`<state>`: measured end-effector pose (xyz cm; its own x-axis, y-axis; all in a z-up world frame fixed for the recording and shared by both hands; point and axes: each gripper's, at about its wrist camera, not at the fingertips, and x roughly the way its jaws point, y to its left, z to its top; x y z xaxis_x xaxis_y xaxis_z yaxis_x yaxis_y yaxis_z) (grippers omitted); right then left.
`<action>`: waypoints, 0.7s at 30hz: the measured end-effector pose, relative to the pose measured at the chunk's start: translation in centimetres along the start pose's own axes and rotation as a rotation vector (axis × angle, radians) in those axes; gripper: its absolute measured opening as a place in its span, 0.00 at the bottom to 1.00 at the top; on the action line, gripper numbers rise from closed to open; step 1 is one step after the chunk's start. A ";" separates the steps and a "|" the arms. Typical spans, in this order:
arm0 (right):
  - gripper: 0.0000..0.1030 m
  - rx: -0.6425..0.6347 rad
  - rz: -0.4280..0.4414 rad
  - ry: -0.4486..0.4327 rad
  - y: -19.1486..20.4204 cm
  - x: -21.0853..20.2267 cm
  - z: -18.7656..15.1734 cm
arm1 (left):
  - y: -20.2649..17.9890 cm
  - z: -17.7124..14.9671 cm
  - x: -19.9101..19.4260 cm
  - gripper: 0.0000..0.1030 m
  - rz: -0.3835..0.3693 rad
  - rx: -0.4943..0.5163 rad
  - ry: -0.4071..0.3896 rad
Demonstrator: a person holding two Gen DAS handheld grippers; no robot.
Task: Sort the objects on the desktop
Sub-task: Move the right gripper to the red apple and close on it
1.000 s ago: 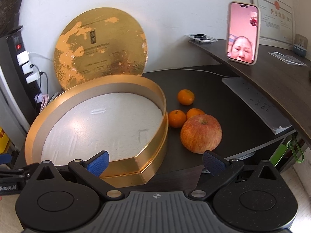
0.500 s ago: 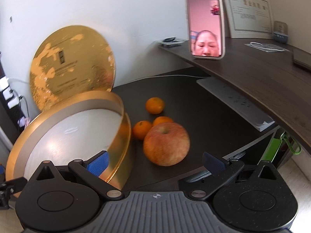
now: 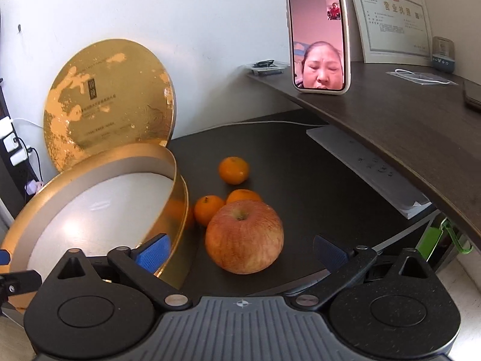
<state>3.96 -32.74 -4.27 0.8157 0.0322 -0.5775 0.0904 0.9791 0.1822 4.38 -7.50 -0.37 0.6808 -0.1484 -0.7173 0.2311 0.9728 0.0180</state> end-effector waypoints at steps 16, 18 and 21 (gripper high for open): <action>0.93 -0.036 -0.043 0.083 0.0 5.9 -0.3 | 0.2 0.9 2.0 0.97 0.003 -0.012 0.017; 0.93 -0.043 -0.045 0.091 0.0 6.6 -0.3 | 0.3 0.9 2.2 0.97 0.004 -0.013 0.021; 0.93 -0.055 -0.044 0.103 0.0 7.4 -0.3 | 0.5 1.0 2.6 0.97 0.009 -0.014 0.028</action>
<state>9.78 -32.39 -8.79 0.7485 0.0065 -0.6631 0.0912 0.9894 0.1127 6.98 -7.63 -1.52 0.6627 -0.1351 -0.7366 0.2153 0.9764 0.0146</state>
